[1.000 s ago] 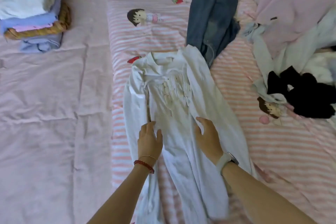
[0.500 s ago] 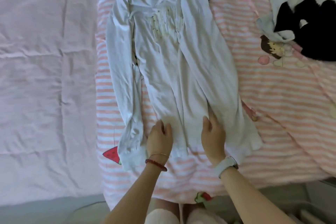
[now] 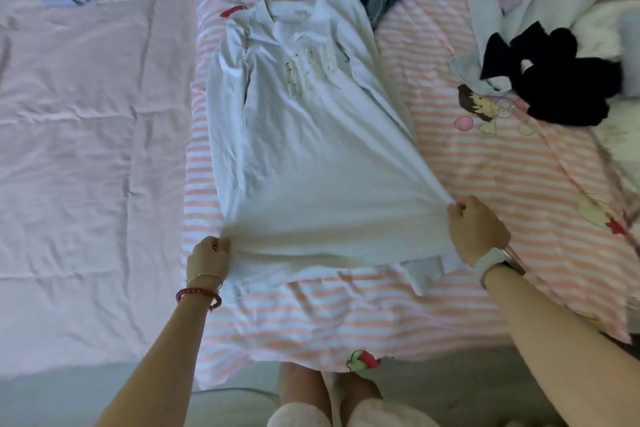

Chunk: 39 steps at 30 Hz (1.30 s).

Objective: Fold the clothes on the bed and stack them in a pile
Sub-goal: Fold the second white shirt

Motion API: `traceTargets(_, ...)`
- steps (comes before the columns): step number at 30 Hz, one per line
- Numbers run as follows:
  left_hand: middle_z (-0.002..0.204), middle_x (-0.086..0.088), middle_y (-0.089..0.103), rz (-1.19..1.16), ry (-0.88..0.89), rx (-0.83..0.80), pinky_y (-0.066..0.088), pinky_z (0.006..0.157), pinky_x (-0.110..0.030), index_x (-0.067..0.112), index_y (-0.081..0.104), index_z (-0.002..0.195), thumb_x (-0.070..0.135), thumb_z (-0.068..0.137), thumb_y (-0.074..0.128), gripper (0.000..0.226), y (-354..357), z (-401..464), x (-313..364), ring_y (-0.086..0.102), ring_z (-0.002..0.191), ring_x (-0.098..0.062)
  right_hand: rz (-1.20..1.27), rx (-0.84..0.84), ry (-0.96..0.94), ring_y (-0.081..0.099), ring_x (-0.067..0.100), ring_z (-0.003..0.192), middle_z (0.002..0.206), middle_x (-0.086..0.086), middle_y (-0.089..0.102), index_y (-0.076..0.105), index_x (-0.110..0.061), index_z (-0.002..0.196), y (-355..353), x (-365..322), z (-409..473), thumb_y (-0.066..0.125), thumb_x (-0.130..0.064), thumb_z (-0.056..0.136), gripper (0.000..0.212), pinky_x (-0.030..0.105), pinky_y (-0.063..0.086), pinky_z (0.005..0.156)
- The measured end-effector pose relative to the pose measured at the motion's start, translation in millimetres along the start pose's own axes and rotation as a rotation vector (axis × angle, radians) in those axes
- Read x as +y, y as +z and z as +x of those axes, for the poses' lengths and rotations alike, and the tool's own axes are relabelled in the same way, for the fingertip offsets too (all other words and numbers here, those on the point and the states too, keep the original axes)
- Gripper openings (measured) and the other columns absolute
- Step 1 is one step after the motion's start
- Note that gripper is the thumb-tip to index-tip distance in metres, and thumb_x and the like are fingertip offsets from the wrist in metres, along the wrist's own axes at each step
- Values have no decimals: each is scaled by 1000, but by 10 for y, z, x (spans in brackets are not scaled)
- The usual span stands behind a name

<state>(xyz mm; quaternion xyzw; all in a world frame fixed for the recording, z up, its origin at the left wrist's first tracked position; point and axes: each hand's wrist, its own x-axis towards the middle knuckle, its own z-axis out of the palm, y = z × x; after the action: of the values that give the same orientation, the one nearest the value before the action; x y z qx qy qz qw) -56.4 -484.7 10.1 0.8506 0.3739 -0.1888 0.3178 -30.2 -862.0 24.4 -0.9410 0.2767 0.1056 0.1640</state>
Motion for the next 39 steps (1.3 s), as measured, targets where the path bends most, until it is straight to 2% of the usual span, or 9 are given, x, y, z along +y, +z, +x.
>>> traceTargets(4,98,-29,62,-248,-9,-43,43,74,-36,-8,56,109,19,94,50,31,151,-160,-108,59,97,-42,-97,73,-127,42,37,117,127,20,45,52,-7,124,255,-161,-248,54,-12,86,39,50,26,101)
traceTargets(7,86,-14,61,-305,5,-64,41,72,-31,-6,58,105,24,92,56,33,276,-258,-88,58,88,-32,-74,116,-575,44,37,124,131,19,49,53,-7,127,459,-412,-590,63,-13,82,47,61,20,106)
traceTargets(11,83,-11,58,-393,83,-39,46,67,-34,5,54,95,21,92,55,16,364,-412,-64,54,75,-24,-269,-219,-1003,26,35,139,150,12,31,35,-23,143,760,-633,-1008,65,-40,81,71,66,6,107)
traceTargets(14,62,-7,51,-470,92,-120,43,43,-24,7,53,77,12,90,56,15,355,-496,-131,48,53,-22,-449,-386,-968,7,34,143,157,9,6,10,-36,148,955,-747,-1141,62,-44,82,84,64,-2,107)
traceTargets(17,58,-1,45,-364,119,-165,41,42,-24,9,50,67,24,89,58,27,248,-509,-246,44,54,-16,-416,-218,-1090,63,32,99,109,11,65,64,-27,118,983,-871,-1153,79,-11,56,66,48,50,82)
traceTargets(20,69,-3,54,-43,105,-73,35,56,-26,8,57,74,37,84,56,30,129,-421,-422,50,68,-23,-373,-90,-1182,58,23,63,70,1,59,72,-22,89,951,-844,-1097,65,0,52,44,27,45,56)
traceTargets(25,109,-8,56,-136,112,83,42,85,-31,8,57,113,32,85,63,38,42,-213,-461,51,98,-22,-552,-600,-1170,40,26,119,133,3,45,37,-22,137,981,-658,-1093,37,-24,95,42,40,31,99)
traceTargets(31,58,4,41,-246,175,-63,28,56,-30,12,44,63,19,92,53,31,44,47,-173,42,65,-23,-169,-485,-1056,42,23,118,130,2,44,36,-21,140,998,-1077,-1210,40,-30,95,46,31,35,93)
traceTargets(39,75,-10,56,-432,-21,224,36,67,-31,6,58,82,32,85,52,27,-859,565,-855,50,76,-27,-342,-542,-995,31,24,130,144,3,32,21,-23,146,1294,-1811,-1455,38,-48,94,60,38,34,99)
